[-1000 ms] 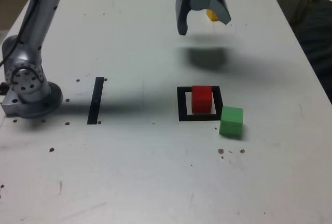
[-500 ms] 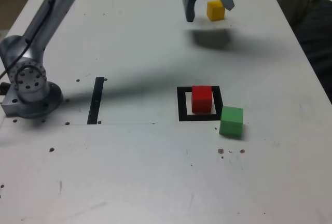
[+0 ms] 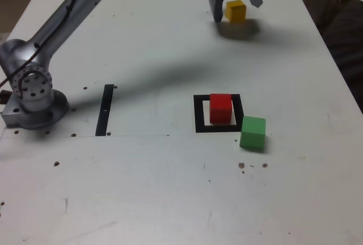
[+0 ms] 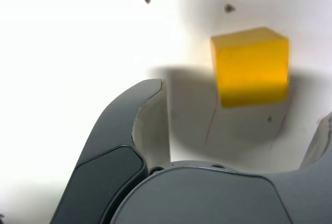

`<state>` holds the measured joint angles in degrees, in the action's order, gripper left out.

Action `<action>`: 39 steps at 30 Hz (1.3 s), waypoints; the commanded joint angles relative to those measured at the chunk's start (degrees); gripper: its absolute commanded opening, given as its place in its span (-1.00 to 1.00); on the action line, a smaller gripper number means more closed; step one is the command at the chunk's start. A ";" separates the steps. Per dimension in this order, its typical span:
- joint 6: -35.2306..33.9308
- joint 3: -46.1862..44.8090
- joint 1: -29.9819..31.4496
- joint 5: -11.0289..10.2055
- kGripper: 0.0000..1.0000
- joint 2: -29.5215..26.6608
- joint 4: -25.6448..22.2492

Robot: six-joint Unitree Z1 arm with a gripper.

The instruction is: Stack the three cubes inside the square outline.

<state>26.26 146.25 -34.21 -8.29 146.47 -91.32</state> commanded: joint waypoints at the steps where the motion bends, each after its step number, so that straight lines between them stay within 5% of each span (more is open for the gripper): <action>1: 0.11 2.60 -0.68 0.32 0.98 1.63 -0.78; 15: -0.95 9.82 -2.41 0.87 0.77 6.56 -0.90; 27: -1.41 10.87 -2.24 -1.26 -0.38 6.57 -0.77; 39: -1.21 10.74 -1.92 -0.90 -0.44 6.55 -0.80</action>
<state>24.95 156.10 -36.22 -9.28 152.87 -91.61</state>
